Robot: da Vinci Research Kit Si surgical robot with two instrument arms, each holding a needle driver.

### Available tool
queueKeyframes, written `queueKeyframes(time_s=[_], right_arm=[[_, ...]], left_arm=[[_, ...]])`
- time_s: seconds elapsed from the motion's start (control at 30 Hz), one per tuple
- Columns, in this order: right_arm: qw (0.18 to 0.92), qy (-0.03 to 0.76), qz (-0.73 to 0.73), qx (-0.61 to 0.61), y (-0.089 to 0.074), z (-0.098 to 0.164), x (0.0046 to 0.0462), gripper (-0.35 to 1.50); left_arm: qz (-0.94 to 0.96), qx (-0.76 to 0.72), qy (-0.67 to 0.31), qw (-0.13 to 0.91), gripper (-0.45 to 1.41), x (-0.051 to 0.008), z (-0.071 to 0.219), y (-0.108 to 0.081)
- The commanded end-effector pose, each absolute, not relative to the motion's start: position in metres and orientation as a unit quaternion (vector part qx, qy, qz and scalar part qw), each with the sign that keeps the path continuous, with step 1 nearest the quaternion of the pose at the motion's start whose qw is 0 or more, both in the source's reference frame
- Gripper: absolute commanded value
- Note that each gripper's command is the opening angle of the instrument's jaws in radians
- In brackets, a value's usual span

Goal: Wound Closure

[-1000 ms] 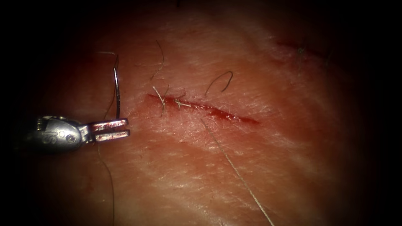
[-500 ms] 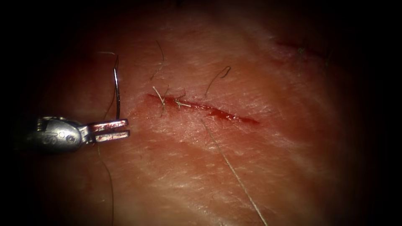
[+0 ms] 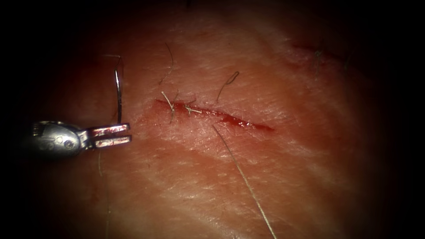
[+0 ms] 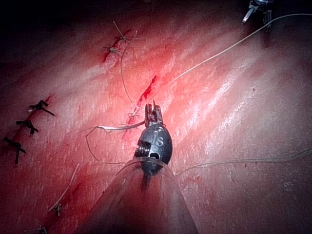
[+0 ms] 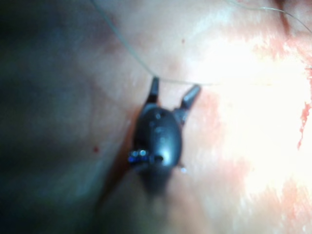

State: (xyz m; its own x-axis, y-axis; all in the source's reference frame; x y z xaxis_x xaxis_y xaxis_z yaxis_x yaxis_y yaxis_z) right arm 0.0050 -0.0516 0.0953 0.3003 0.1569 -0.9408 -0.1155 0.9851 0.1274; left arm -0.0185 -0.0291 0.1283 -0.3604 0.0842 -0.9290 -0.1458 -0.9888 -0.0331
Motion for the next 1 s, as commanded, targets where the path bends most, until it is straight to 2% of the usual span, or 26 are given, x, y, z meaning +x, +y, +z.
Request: queueKeyframes(time_s=[0.03,0.17,0.27,0.5,0.63,0.9,1.0], right_arm=[[0.808,0.583,0.09,0.017,-0.051,0.096,0.0046,1.44],[0.809,0.578,0.103,0.029,-0.048,0.096,0.0015,1.48],[0.81,0.576,0.11,0.03,-0.047,0.096,0.0009,1.48],[0.804,0.58,0.134,0.012,-0.046,0.097,0.0009,1.48],[0.801,0.582,0.14,0.008,-0.046,0.097,0.001,1.48],[0.799,0.584,0.144,0.003,-0.046,0.096,0.0015,1.48],[0.798,0.585,0.146,0.002,-0.046,0.097,0.0019,1.48]], left_arm=[[0.825,-0.559,0.027,0.072,-0.45,-0.0185,0.129,-0.029],[0.833,-0.545,0.033,0.09,-0.45,-0.0155,0.126,-0.027],[0.836,-0.54,0.035,0.092,-0.45,-0.0161,0.126,-0.025],[0.884,-0.46,0.042,0.068,-0.45,-0.0193,0.13,-0.02],[0.93,-0.359,0.063,0.044,-0.45,-0.0202,0.135,-0.018],[0.973,-0.211,0.092,0.005,-0.45,-0.017,0.143,-0.016],[0.975,-0.2,0.093,0.013,-0.45,-0.0157,0.145,-0.015]])
